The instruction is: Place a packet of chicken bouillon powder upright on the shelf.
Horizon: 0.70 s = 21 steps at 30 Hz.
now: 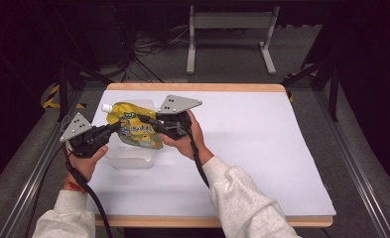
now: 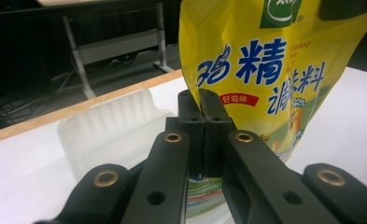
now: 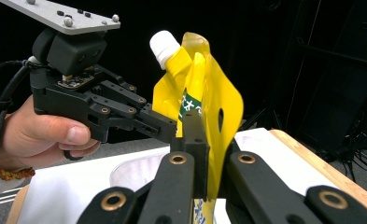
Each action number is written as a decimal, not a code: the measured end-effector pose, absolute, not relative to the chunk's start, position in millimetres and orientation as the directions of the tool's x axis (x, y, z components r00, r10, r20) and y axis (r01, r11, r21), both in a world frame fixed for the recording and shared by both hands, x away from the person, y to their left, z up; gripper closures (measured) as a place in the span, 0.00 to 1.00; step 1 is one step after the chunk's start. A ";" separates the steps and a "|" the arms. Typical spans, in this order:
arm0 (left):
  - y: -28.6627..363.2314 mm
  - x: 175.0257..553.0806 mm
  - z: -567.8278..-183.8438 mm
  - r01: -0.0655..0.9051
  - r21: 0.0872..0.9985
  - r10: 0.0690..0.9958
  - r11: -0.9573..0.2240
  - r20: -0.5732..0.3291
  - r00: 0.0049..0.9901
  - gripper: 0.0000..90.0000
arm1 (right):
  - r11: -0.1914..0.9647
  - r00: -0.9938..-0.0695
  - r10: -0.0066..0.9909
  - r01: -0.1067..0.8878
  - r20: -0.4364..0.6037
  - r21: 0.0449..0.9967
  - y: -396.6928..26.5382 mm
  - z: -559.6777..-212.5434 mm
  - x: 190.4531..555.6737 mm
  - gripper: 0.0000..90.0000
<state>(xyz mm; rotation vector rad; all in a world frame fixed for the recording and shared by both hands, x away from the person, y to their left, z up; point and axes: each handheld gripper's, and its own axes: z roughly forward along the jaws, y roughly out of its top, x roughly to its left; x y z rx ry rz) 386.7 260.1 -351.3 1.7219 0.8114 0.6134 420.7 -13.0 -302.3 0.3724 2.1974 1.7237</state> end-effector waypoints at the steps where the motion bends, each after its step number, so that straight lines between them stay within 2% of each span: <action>1: 260.9 387.2 -351.8 0.215 0.960 0.775 -0.181 0.004 0.632 0.99 | 0.237 -0.914 0.395 0.005 -0.092 0.971 -11.6 -302.6 421.9 1.00; 21: 279.5 390.8 -360.9 0.231 0.961 0.785 -0.151 -0.025 0.619 0.99 | 0.247 -0.931 0.357 0.013 -0.078 0.969 6.1 -309.0 436.7 1.00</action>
